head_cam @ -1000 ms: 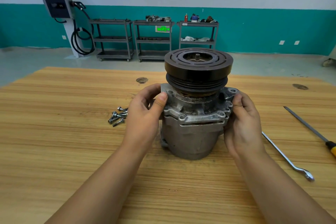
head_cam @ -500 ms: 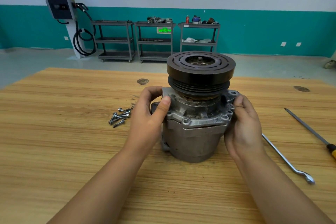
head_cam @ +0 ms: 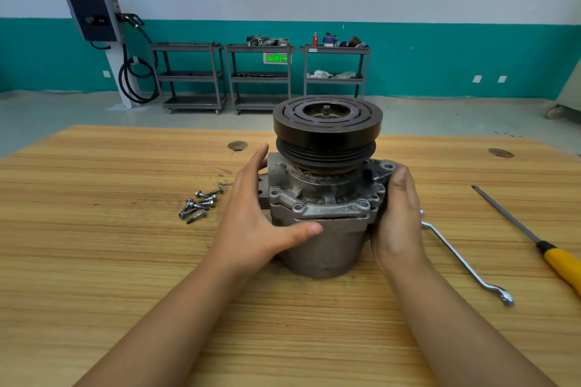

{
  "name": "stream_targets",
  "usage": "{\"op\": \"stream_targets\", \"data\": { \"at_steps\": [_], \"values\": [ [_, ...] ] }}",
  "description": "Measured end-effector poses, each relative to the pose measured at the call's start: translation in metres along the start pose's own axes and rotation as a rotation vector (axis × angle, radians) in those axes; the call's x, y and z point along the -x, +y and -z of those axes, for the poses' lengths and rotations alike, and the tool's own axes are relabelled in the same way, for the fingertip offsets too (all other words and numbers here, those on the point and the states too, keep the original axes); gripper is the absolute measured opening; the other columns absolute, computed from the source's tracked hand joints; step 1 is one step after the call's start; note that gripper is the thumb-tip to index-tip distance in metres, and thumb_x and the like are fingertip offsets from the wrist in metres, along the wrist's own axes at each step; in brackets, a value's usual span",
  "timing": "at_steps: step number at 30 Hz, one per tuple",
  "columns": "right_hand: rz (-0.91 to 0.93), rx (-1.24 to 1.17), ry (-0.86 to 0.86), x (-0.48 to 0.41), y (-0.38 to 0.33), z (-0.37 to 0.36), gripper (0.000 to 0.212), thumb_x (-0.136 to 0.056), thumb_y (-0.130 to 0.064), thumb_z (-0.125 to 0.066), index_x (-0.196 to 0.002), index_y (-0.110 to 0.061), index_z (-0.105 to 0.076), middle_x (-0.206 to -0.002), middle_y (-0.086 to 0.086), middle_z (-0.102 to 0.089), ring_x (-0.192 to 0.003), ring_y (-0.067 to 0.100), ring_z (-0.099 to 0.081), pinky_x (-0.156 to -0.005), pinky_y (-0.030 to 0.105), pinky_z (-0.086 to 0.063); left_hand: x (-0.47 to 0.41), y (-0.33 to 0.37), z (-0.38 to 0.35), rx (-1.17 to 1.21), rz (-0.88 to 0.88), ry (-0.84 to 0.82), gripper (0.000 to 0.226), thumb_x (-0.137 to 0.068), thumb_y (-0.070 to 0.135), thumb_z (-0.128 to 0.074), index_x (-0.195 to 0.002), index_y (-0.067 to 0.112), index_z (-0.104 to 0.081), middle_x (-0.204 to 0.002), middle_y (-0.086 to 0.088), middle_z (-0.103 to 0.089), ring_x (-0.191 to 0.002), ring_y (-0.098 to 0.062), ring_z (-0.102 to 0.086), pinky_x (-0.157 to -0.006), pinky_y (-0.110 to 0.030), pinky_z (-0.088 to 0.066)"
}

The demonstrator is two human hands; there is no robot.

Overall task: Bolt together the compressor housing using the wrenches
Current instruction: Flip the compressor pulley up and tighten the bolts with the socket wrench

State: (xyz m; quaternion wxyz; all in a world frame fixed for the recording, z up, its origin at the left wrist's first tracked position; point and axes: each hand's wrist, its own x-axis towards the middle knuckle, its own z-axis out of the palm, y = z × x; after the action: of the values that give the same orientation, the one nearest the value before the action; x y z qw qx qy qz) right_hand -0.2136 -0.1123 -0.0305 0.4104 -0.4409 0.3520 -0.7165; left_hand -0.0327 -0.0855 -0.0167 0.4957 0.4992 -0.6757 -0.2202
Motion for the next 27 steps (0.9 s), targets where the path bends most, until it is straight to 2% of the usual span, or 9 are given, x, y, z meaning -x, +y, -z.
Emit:
{"op": "stream_targets", "data": {
  "at_steps": [2, 5, 6, 9, 14, 17, 21, 24, 27],
  "values": [
    [-0.012, 0.118, 0.083, 0.001, 0.002, -0.001, 0.076, -0.075, -0.075, -0.039, -0.124, -0.018, -0.056, -0.131, 0.005, -0.057, -0.125, 0.019, -0.05, -0.109, 0.044, -0.037, -0.001, -0.003, 0.0, 0.03, -0.005, -0.002, 0.107, -0.04, 0.067, -0.076, -0.134, 0.052, -0.027, -0.139, 0.017, -0.041, -0.127, -0.006, -0.042, -0.105, -0.039, -0.04],
    [0.105, 0.191, 0.123, 0.004, 0.0, -0.002, 0.043, -0.09, -0.058, -0.03, -0.106, -0.032, -0.061, -0.101, -0.019, -0.067, -0.099, -0.007, -0.059, -0.083, 0.011, -0.045, -0.002, -0.009, 0.002, 0.111, -0.002, -0.011, 0.096, -0.04, 0.061, -0.078, -0.126, 0.051, -0.036, -0.13, 0.017, -0.051, -0.118, -0.003, -0.051, -0.095, -0.029, -0.047],
    [0.113, 0.205, 0.128, 0.004, -0.001, -0.002, 0.038, -0.092, -0.053, -0.029, -0.102, -0.034, -0.061, -0.096, -0.021, -0.068, -0.094, -0.01, -0.06, -0.077, 0.007, -0.044, -0.003, -0.011, 0.003, 0.149, 0.002, -0.012, 0.092, -0.041, 0.06, -0.079, -0.124, 0.053, -0.039, -0.129, 0.018, -0.052, -0.116, 0.001, -0.051, -0.091, -0.023, -0.048],
    [0.123, 0.227, 0.091, 0.004, -0.003, -0.001, 0.042, -0.088, -0.059, -0.029, -0.102, -0.036, -0.061, -0.107, -0.008, -0.068, -0.105, 0.004, -0.061, -0.087, 0.019, -0.045, -0.008, -0.019, 0.011, 0.233, 0.009, -0.043, 0.076, -0.05, 0.053, -0.077, -0.12, 0.049, -0.048, -0.13, 0.015, -0.053, -0.119, 0.003, -0.05, -0.087, -0.016, -0.048],
    [0.269, 0.365, 0.033, 0.009, -0.003, -0.005, 0.038, -0.086, -0.06, -0.028, -0.097, -0.038, -0.057, -0.104, -0.011, -0.059, -0.099, -0.011, -0.053, -0.083, 0.004, -0.036, -0.007, -0.021, 0.008, 0.331, 0.011, -0.07, 0.051, -0.081, 0.036, -0.063, -0.128, 0.041, -0.043, -0.131, 0.021, -0.052, -0.121, 0.006, -0.048, -0.087, -0.007, -0.043],
    [0.314, 0.36, -0.004, 0.008, 0.001, -0.001, 0.057, -0.086, -0.063, -0.033, -0.114, -0.021, -0.06, -0.112, -0.005, -0.063, -0.11, 0.002, -0.056, -0.092, 0.018, -0.042, 0.0, -0.016, -0.001, 0.289, 0.031, 0.019, 0.057, -0.084, 0.048, -0.059, -0.135, 0.039, -0.035, -0.14, 0.018, -0.042, -0.126, 0.009, -0.039, -0.1, -0.016, -0.04],
    [0.292, 0.315, -0.077, 0.008, 0.002, -0.001, 0.075, -0.079, -0.079, -0.034, -0.121, -0.021, -0.054, -0.106, -0.023, -0.065, -0.108, -0.006, -0.056, -0.087, 0.009, -0.04, 0.011, -0.003, -0.022, 0.171, 0.086, 0.076, 0.111, -0.051, 0.074, -0.064, -0.144, 0.037, -0.016, -0.149, 0.016, -0.025, -0.137, 0.0, -0.025, -0.112, -0.029, -0.026],
    [0.293, 0.308, -0.128, 0.009, 0.005, 0.0, 0.087, -0.077, -0.08, -0.036, -0.13, -0.013, -0.05, -0.106, -0.024, -0.065, -0.109, -0.006, -0.056, -0.088, 0.009, -0.041, 0.013, 0.004, -0.032, 0.046, 0.094, 0.131, 0.13, -0.041, 0.077, -0.072, -0.146, 0.034, -0.01, -0.149, 0.013, -0.019, -0.135, 0.002, -0.018, -0.11, -0.024, -0.02],
    [0.32, 0.321, -0.112, 0.009, 0.005, -0.001, 0.081, -0.08, -0.077, -0.034, -0.125, -0.012, -0.05, -0.103, -0.032, -0.064, -0.102, -0.01, -0.057, -0.083, 0.006, -0.04, 0.012, 0.005, -0.034, 0.018, 0.101, 0.173, 0.133, -0.038, 0.075, -0.074, -0.147, 0.03, -0.013, -0.15, 0.01, -0.024, -0.133, 0.003, -0.021, -0.111, -0.024, -0.022]
  ]
}}
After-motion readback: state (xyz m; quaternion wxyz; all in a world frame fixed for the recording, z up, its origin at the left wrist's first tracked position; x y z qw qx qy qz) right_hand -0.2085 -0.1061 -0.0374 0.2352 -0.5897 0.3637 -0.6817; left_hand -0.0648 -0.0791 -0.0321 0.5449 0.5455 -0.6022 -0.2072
